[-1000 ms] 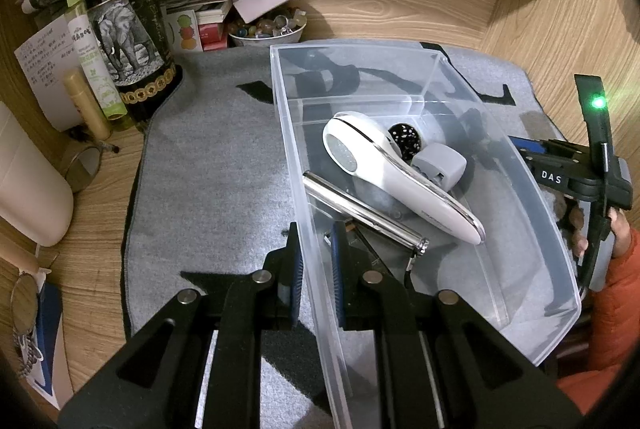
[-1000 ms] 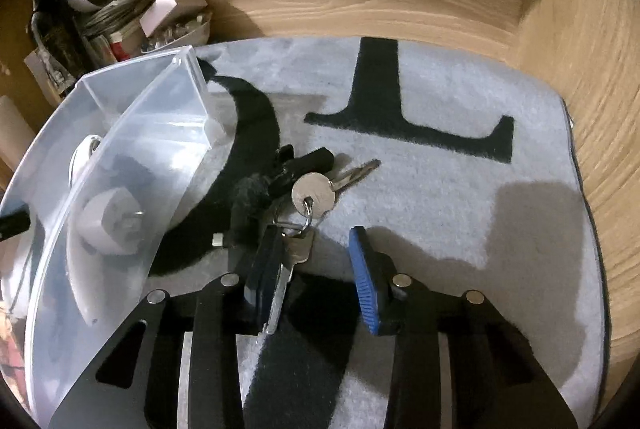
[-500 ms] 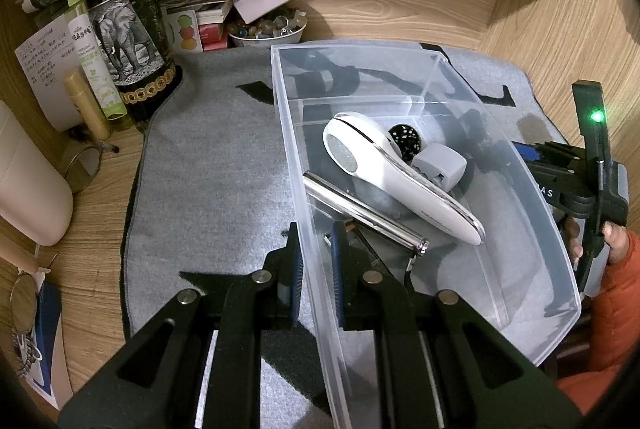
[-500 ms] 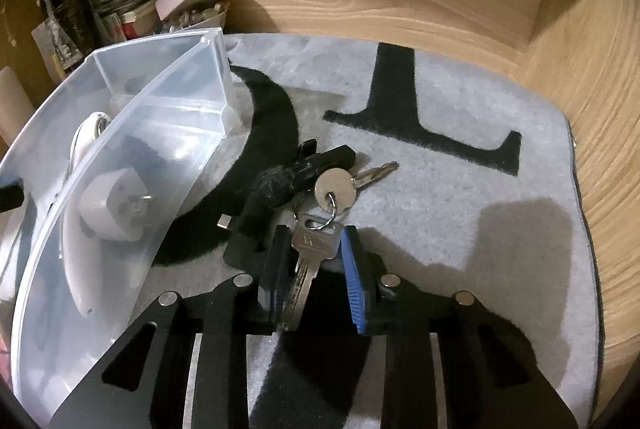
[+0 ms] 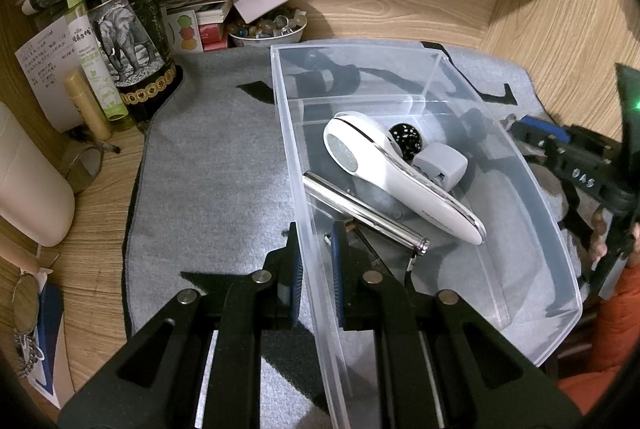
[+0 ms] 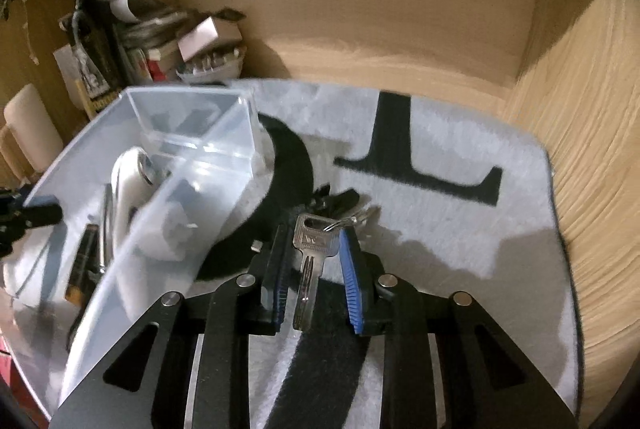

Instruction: Organize rigid objects

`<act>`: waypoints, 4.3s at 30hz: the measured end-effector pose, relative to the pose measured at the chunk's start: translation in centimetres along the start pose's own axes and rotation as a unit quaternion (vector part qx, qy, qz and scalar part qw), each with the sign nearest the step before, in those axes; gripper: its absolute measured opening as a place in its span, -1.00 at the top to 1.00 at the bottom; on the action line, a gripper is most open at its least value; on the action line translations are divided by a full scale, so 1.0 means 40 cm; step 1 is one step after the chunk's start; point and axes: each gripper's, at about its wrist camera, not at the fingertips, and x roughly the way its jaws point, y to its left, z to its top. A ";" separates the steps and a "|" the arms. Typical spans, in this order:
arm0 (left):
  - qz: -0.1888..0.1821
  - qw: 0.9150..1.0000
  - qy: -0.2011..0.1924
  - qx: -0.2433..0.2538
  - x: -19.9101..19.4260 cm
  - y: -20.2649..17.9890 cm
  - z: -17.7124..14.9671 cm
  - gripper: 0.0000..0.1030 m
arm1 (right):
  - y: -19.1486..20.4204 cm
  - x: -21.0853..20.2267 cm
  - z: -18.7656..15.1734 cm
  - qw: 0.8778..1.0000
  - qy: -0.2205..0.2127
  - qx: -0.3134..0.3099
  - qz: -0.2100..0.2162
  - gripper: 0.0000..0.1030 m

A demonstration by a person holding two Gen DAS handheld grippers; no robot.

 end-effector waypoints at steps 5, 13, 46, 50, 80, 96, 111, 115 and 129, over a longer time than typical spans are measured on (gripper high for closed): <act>0.000 1.000 0.000 0.000 0.000 0.000 0.000 0.79 | 0.001 -0.046 0.024 1.000 -0.030 0.004 0.003 0.58; 0.000 1.000 0.000 0.000 0.000 -0.001 0.000 0.78 | 0.038 -0.121 0.072 0.997 -0.078 -0.009 0.023 0.90; 0.000 1.000 0.001 -0.001 -0.002 0.002 0.001 0.79 | 0.043 0.114 -0.028 0.996 0.074 -0.021 0.039 0.61; 0.000 1.000 0.001 0.000 -0.002 0.003 0.001 0.78 | 0.042 0.105 -0.025 0.997 0.064 -0.023 0.033 0.73; 0.000 1.000 0.001 0.000 -0.002 0.002 0.002 0.78 | 0.144 -0.110 0.063 0.994 -0.066 -0.061 0.065 0.73; 0.000 1.000 0.001 0.001 -0.003 0.002 0.002 0.79 | 0.237 0.008 0.048 0.991 0.012 -0.084 0.106 0.72; 0.000 1.000 0.001 0.001 -0.002 0.000 0.002 0.78 | 0.195 -0.037 0.061 0.993 -0.008 -0.062 0.102 0.50; 0.000 1.000 0.001 0.001 -0.001 -0.001 0.003 0.78 | 0.159 -0.063 0.068 0.995 -0.023 -0.049 0.082 0.36; 0.001 1.000 0.001 0.002 -0.001 0.000 0.003 0.78 | -0.032 -0.052 0.057 1.000 -0.009 0.028 0.000 0.28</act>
